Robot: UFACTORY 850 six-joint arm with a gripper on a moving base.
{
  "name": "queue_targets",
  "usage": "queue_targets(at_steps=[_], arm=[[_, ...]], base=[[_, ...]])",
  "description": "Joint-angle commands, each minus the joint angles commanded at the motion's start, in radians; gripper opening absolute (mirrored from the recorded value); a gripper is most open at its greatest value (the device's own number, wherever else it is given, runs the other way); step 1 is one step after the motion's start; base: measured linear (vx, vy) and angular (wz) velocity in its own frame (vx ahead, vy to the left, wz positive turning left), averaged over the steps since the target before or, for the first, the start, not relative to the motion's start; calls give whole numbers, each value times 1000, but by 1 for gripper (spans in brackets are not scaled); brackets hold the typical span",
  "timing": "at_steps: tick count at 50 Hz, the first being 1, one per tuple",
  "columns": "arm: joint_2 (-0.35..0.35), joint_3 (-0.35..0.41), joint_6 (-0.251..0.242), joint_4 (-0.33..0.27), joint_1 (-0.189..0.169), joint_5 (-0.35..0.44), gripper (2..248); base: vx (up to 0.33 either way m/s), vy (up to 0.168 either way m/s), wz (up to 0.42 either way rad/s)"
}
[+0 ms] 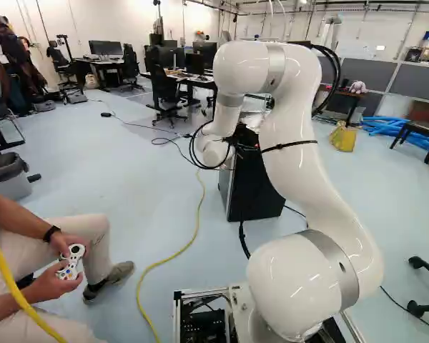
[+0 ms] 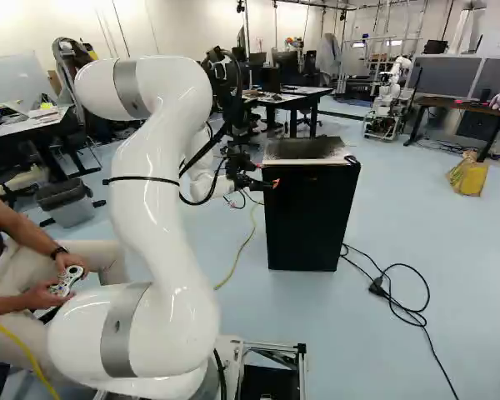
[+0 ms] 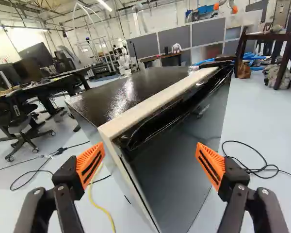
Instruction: Grab a drink from the fridge
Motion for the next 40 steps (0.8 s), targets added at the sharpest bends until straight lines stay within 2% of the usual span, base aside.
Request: queue_targets(at_steps=[40], arm=[[-5,-8,0,0,-27,0,247]], base=[[0,0,0]])
